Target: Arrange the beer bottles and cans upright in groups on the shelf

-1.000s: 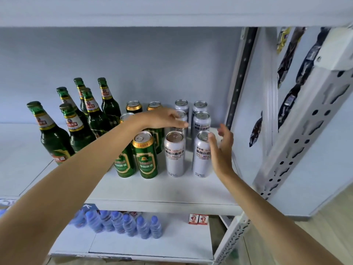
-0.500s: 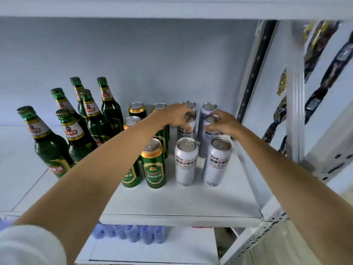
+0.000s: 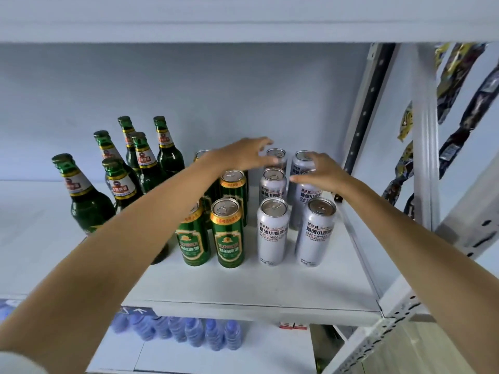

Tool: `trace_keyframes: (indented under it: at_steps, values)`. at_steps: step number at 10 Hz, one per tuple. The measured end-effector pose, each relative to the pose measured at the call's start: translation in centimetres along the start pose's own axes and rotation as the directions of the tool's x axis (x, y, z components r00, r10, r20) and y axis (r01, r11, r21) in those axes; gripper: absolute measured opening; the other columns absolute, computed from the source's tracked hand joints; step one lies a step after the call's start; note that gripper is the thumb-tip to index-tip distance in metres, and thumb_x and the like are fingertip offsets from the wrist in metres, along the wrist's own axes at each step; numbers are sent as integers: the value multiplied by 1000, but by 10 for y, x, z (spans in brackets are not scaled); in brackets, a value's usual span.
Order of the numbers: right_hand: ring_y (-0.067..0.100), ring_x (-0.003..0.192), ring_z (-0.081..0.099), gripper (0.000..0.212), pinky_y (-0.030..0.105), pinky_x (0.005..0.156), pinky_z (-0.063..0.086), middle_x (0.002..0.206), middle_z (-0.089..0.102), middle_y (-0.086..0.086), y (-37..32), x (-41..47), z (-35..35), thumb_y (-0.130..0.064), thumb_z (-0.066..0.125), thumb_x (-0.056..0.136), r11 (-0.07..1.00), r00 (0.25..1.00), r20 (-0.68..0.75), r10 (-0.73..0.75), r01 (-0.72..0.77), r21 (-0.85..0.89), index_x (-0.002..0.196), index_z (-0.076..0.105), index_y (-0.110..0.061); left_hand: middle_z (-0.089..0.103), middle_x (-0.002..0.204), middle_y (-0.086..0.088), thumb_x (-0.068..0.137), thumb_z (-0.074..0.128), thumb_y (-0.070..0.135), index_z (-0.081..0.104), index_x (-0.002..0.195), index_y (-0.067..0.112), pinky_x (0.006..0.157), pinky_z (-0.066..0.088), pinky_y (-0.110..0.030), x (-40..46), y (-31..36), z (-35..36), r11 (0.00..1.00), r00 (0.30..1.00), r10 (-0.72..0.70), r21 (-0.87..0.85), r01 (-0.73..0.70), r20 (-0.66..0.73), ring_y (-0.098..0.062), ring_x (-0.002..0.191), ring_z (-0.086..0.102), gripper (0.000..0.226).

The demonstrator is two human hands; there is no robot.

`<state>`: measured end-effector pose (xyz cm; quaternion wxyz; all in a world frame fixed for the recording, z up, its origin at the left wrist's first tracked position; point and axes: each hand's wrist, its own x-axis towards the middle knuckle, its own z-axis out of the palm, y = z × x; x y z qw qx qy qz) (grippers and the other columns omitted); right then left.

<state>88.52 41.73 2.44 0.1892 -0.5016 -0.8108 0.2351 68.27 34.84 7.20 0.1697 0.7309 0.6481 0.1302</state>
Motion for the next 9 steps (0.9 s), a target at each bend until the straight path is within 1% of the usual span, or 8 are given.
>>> trace_keyframes:
  at_steps: [1, 2, 3, 4, 5, 6, 8, 9]
  values:
    - [30, 128, 45, 50, 37, 105, 36, 138, 48, 14, -37, -9, 3, -39, 58, 91, 978, 976, -73, -204, 199, -70, 135, 50, -17, 51, 140, -9, 100, 43, 33, 47, 138, 14, 97, 35, -31, -40, -11, -39, 991, 994, -41, 123, 53, -103, -26, 128, 47, 43]
    - [24, 119, 53, 40, 35, 100, 40, 129, 57, 10, -81, -29, 21, -37, 52, 95, 930, 929, 106, -355, 363, -61, 128, 57, -14, 54, 134, -4, 95, 53, 32, 52, 133, 17, 98, 39, -34, -78, -33, -52, 919, 971, -234, 335, 205, 47, -24, 123, 49, 41]
    - [26, 112, 59, 52, 42, 97, 48, 125, 62, 10, -110, -39, 48, -48, 58, 89, 912, 884, 295, -362, 402, -86, 124, 58, -10, 51, 137, 0, 82, 68, 46, 46, 139, 18, 101, 43, -39, -107, -53, -41, 856, 920, -353, 454, 246, 168, -24, 121, 50, 67]
    - [21, 107, 59, 65, 33, 85, 49, 125, 61, 2, -125, -45, 69, -59, 64, 77, 883, 866, 377, -328, 423, -204, 127, 57, -17, 52, 134, 0, 75, 76, 45, 46, 134, 20, 95, 45, -36, -122, -71, -18, 865, 911, -359, 439, 244, 201, -23, 116, 52, 71]
    - [20, 94, 64, 53, 36, 80, 54, 108, 69, 4, -128, -44, 82, -56, 68, 73, 877, 868, 387, -312, 419, -233, 108, 68, -16, 61, 123, -3, 74, 78, 40, 53, 126, 20, 83, 45, -32, -124, -83, -3, 919, 956, -257, 341, 197, 139, -19, 100, 54, 60]
    - [24, 86, 67, 40, 41, 78, 54, 92, 72, 7, -132, -50, 82, -47, 70, 74, 890, 882, 367, -296, 395, -229, 94, 71, -13, 63, 118, -1, 74, 78, 40, 56, 123, 21, 80, 44, -31, -128, -89, -1, 944, 972, -211, 281, 174, 105, -18, 97, 55, 57]
    - [29, 103, 65, 49, 45, 91, 53, 114, 68, 16, -137, -60, 84, -38, 70, 78, 934, 908, 357, -218, 300, -193, 113, 65, -4, 62, 122, -1, 73, 78, 43, 55, 126, 22, 88, 48, -35, -129, -95, 0, 947, 973, -204, 273, 169, 106, -20, 103, 56, 61]
    - [26, 120, 56, 63, 34, 98, 47, 137, 55, 11, -143, -71, 83, -38, 69, 82, 952, 923, 331, -197, 261, -162, 136, 51, -9, 50, 143, -5, 76, 74, 47, 38, 144, 20, 100, 42, -38, -130, -95, 0, 948, 971, -211, 264, 175, 114, -26, 124, 50, 82]
